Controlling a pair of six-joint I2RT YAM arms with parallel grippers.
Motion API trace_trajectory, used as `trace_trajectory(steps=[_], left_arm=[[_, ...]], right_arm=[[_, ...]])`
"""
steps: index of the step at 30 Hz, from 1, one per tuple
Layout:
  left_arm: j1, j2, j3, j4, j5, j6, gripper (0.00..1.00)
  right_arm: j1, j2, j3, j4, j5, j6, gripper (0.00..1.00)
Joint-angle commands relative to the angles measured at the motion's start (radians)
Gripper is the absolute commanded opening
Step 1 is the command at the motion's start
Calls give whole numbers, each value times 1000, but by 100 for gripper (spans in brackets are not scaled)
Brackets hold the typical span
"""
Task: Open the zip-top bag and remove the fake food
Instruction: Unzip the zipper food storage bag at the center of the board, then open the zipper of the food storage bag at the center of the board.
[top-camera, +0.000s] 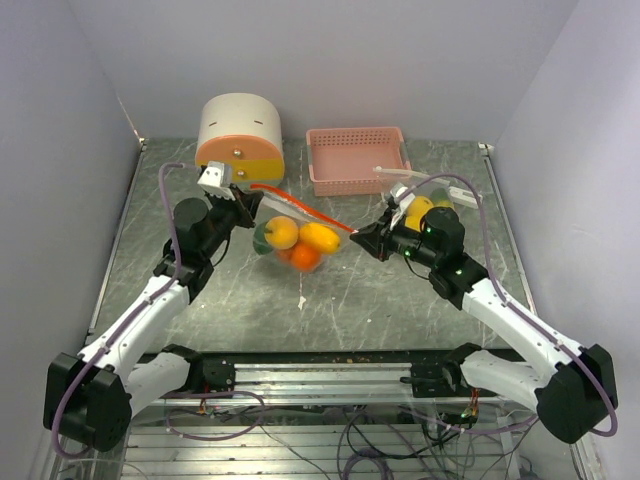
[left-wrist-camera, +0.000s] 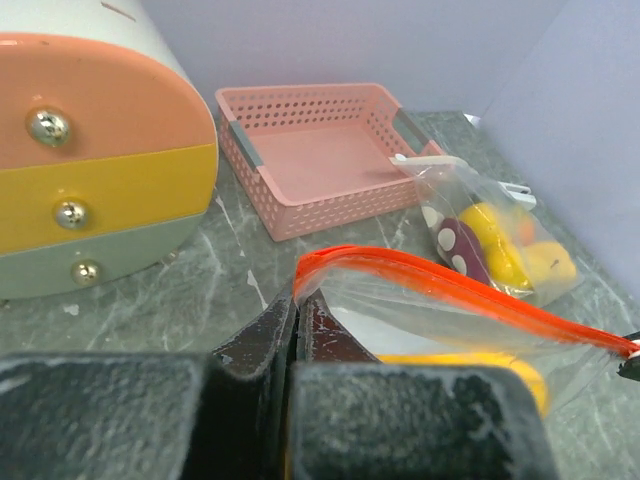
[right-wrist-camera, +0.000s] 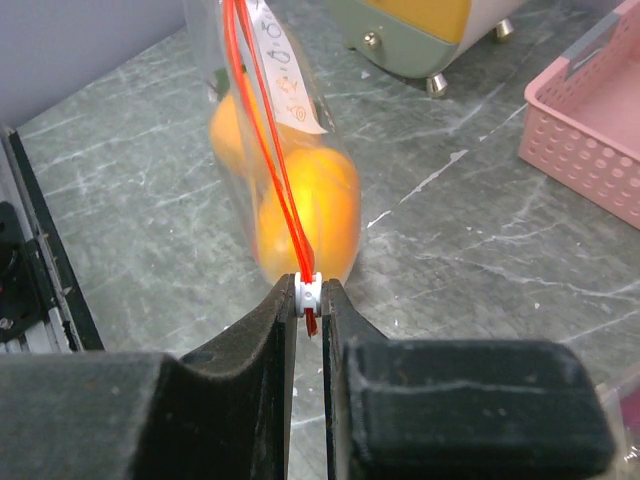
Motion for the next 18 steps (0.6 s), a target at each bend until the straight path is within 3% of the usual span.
trace_trajectory(steps=[1,10,18], left_arm=[[51,7,36,95,-98,-90,7],[51,22,-33,221,150,-77,7],[51,50,-117,358,346,-92,7]], right_arm=[[-13,-37,-22,-35,96,10,0],[-11,-4,-5,-21,-38,7,0],[-11,34,0,20,-60,22,0]])
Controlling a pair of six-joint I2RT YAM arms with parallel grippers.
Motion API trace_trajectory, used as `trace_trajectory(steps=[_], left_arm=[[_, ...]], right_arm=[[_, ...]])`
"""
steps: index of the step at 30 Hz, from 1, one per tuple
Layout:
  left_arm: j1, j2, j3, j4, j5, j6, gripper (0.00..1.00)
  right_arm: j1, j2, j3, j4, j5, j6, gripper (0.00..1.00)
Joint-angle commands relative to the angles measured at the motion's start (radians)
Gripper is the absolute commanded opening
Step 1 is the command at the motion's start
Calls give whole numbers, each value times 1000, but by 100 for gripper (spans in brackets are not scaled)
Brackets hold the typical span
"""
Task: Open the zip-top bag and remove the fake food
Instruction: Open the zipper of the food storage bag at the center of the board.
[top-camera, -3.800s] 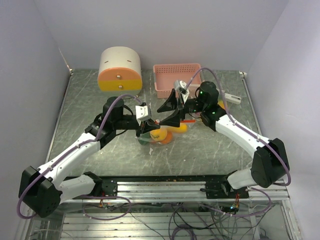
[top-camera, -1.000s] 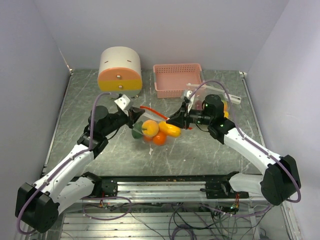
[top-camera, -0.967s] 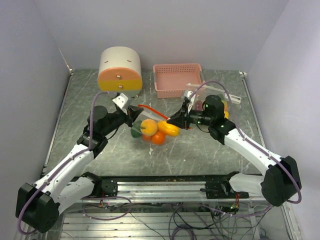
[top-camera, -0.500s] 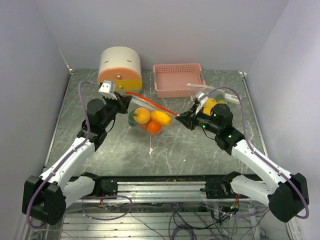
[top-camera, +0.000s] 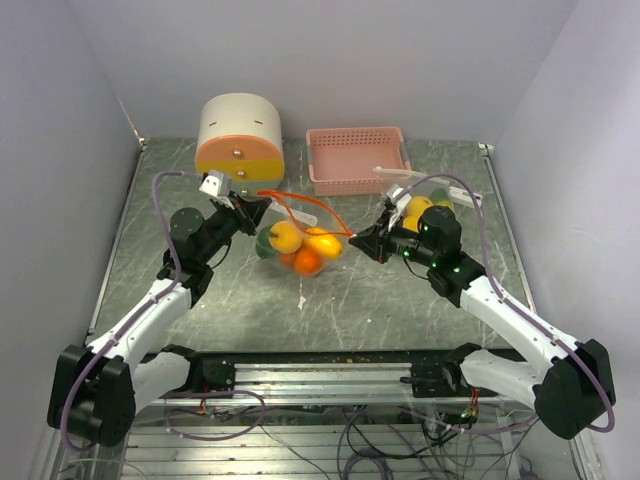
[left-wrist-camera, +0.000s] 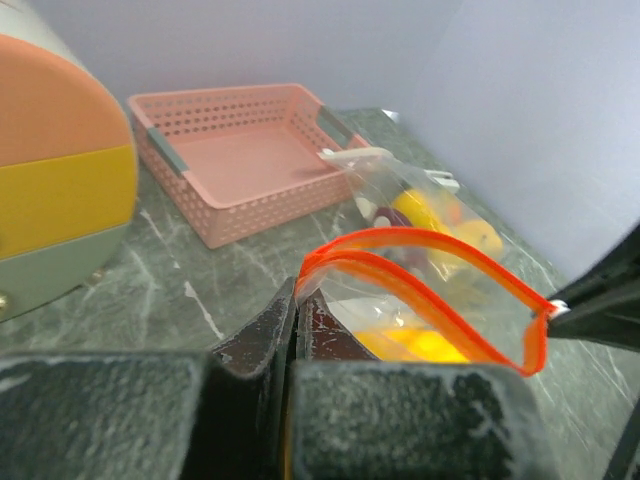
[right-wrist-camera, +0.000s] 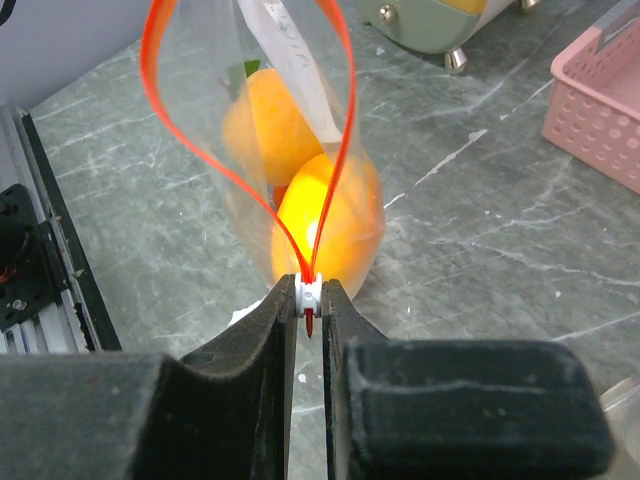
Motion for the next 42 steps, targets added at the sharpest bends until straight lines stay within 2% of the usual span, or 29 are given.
trace_trajectory(steps=[1,5,11,16,20,23,30,31,36,40,42], left_arm=[[7,33,-29,176,197,-15,7],[0,110,-7,202,331,-11,7],[-42,149,7,191,370,20,7],[-130,196,35,144,339,74,7],[-207,248,48,186,320,72,7],[-220,268,54,194,313,73,7],[-219,182,36,65,195,154,7],[-219,172,37,44,183,164,7],[-219,163,45,15,200,185,7],[-219,186,39,66,255,168,7],[-219,191,38,75,269,165,7]], right_arm=[[-7,41,14,33,-31,18,0],[-6,73,30,68,-44,35,0],[18,116,48,104,-43,51,0],[57,185,78,143,-31,68,0],[107,232,105,158,2,65,0],[126,239,119,143,18,59,0],[133,140,93,44,64,25,0],[133,122,86,28,72,21,2],[134,32,56,-16,104,16,38],[135,-3,76,-29,149,18,52],[135,-3,92,-29,174,22,56]])
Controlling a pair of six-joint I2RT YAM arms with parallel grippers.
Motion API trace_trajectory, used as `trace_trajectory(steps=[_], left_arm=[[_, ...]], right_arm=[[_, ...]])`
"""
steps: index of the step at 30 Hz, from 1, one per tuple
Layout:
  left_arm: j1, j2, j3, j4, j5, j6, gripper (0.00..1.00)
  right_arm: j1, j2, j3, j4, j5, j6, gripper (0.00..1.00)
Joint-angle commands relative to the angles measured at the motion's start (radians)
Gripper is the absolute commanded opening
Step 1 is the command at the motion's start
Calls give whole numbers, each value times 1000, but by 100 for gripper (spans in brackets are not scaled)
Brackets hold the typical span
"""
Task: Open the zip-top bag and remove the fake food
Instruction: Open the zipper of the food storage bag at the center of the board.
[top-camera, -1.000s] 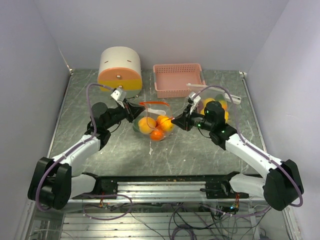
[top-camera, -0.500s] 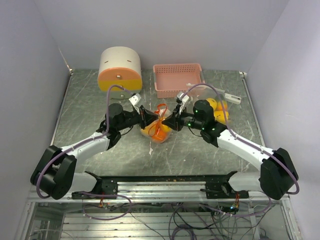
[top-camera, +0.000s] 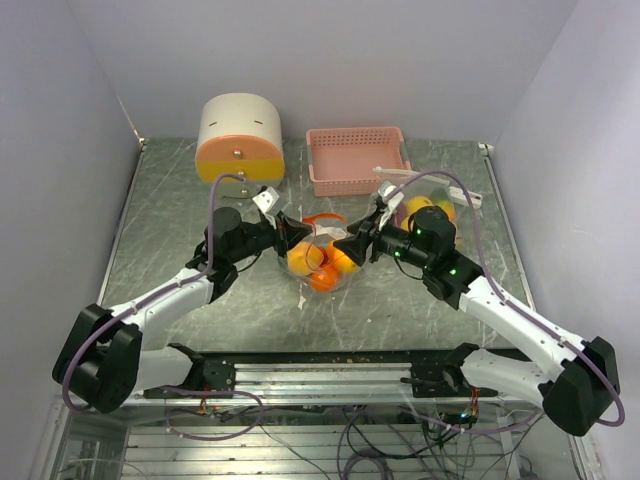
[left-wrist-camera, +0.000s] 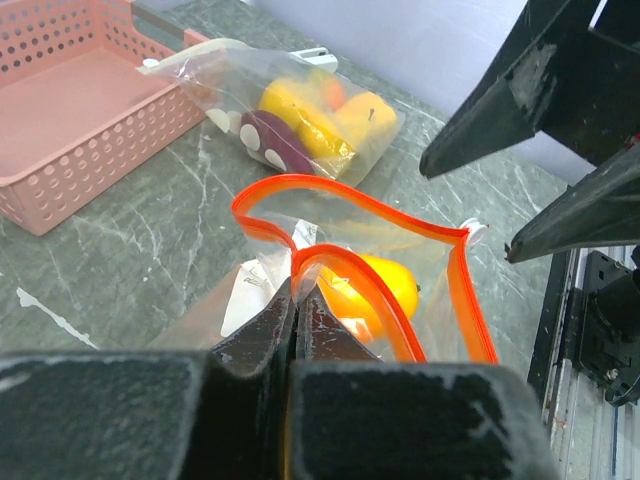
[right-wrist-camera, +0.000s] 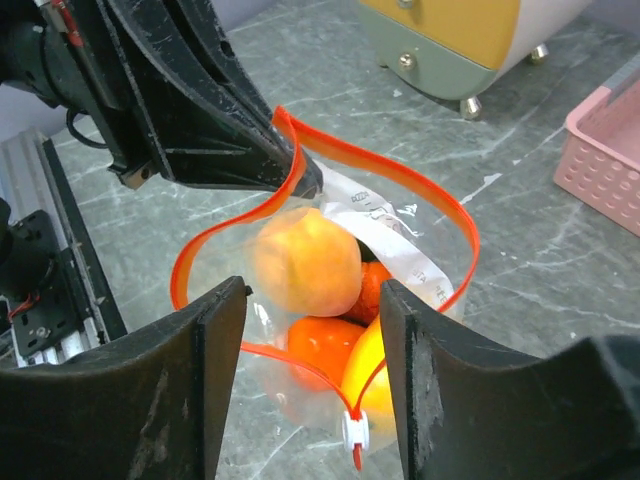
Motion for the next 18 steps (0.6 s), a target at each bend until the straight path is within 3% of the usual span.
trace_trajectory(steps=[1,18], left_arm=[[-3,13,19,39,56,11,7],[-3,-37,9,2,71,34,7]], right_arm=[[2,-4,37,-21,79,-2,57],[2,313,153,-7,207,-1,53]])
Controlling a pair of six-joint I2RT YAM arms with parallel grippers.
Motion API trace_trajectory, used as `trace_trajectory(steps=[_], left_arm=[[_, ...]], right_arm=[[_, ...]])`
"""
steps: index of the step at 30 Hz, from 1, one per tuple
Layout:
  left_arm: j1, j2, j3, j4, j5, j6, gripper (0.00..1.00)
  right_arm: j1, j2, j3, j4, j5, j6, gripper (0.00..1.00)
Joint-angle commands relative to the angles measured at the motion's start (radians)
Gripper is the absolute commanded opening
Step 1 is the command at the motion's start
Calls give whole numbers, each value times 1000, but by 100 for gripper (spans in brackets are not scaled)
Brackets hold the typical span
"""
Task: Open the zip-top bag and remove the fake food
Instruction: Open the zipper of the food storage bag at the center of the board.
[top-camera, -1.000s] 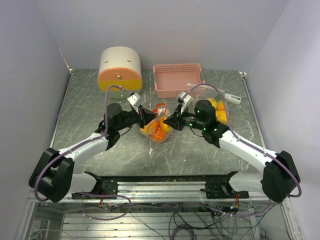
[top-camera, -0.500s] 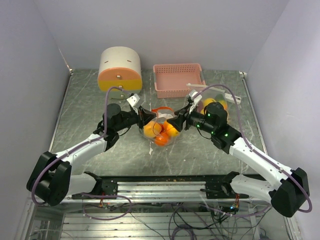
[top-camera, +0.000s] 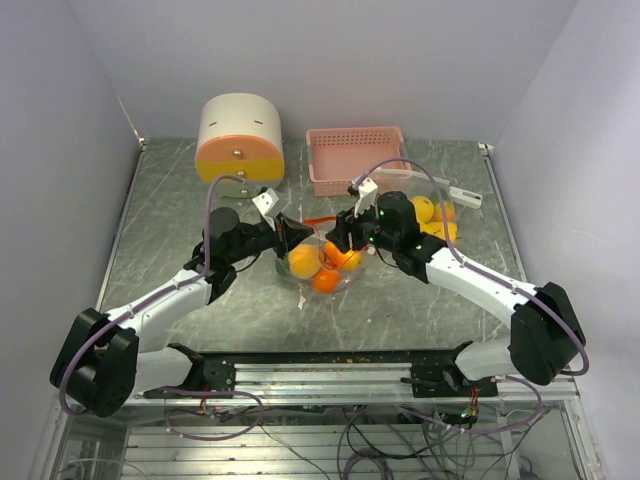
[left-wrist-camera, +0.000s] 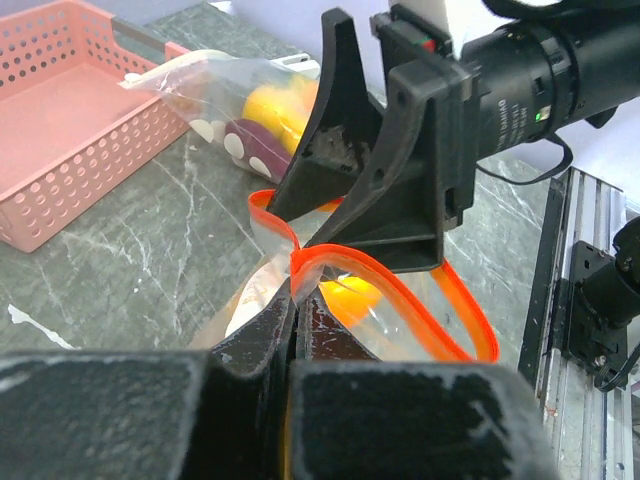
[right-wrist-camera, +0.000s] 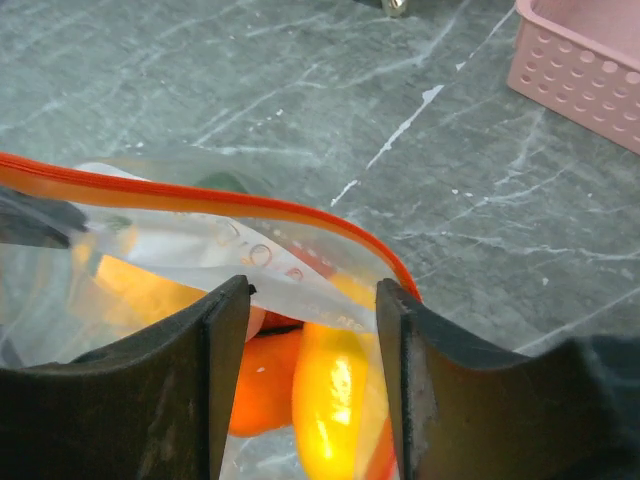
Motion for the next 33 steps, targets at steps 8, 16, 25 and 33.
trace_trajectory(steps=[8,16,25,33], left_arm=[[-3,-15,-2,7,-59,-4,10],[-3,-16,-3,-12,-199,-59,53],[-3,-140,44,-344,-528,-298,95],[-46,-175,90,-504,-517,-500,95]], right_arm=[[2,-17,25,41,-31,3,10],[2,-27,-10,114,-256,28,15],[1,36,12,100,-269,9,45],[15,45,22,68,-262,-8,78]])
